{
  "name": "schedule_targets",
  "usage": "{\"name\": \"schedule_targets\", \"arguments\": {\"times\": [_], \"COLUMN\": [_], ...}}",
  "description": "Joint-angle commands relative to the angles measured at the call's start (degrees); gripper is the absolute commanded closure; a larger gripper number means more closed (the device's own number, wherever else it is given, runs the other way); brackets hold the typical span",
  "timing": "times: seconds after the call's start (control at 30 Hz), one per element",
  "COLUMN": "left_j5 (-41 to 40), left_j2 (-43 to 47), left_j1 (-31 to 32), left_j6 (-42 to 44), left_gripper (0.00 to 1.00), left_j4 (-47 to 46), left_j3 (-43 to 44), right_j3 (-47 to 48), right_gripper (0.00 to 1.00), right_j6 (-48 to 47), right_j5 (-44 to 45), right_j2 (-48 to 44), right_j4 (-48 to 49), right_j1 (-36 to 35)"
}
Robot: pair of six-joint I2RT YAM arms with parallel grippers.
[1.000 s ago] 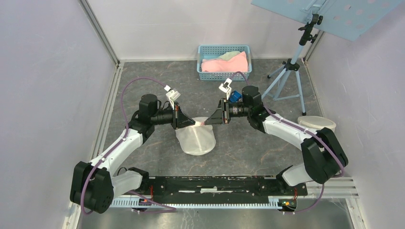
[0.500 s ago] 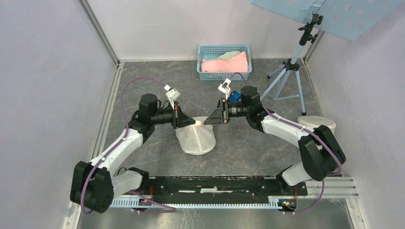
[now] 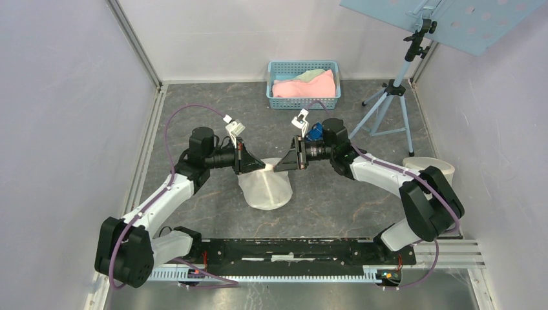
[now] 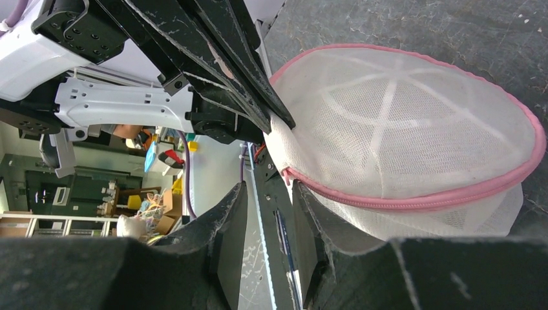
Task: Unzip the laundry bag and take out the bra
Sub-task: Unzip the laundry bag at the center of the board.
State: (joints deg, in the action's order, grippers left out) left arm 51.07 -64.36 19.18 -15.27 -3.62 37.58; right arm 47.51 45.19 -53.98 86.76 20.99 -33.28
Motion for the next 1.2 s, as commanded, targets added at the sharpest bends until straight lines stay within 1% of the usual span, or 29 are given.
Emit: {"name": "schedule_targets", "arguments": {"times": [0.0,0.4,0.47,0.7,0.73,0.77,0.8,1.17], "left_j5": [1.05,1.51,1.41,0.75,0.57,0.33,0.23,0.5], "left_j2": [-0.49,-0.64,-0.68,-0.64,-0.52,-0.46,-0.36,-0.14], "left_j1": [0.67,2.16,2.33,2.28,2.29,2.27,2.19,-1.05], "left_j6": [-2.72,-3.19,-3.22,-2.98,-2.81,-2.54,-2.23,2.21], "left_gripper": [0.98,0.98,0.98,0.98,0.98,0.98,0.98,0.98], "left_j4": [-3.24,-4.02,-4.03,-3.64,-3.51,-3.22,-3.01,0.45], "left_j3": [2.86,2.69,2.74,2.67,2.66,2.61,2.56,2.82], "right_j3": [1.71,3.02,3.03,3.11,3.2,3.34,3.38,3.12], "right_gripper": [0.63,0.63,0.66,0.86,0.91,0.97,1.0,1.0], "right_j6": [0.03,0.31,0.26,-1.6,-2.3,-3.22,-3.93,-11.09], "right_j5": [0.01,0.19,0.19,0.78,1.07,1.38,1.5,2.64], "right_j2": [0.83,1.66,1.72,0.9,0.74,0.57,0.39,-0.7], "right_j4": [2.95,3.4,3.63,2.19,1.4,0.38,-0.2,-5.83], "right_j1": [-0.38,-0.78,-0.91,-0.83,-0.78,-0.73,-0.62,1.79]}}
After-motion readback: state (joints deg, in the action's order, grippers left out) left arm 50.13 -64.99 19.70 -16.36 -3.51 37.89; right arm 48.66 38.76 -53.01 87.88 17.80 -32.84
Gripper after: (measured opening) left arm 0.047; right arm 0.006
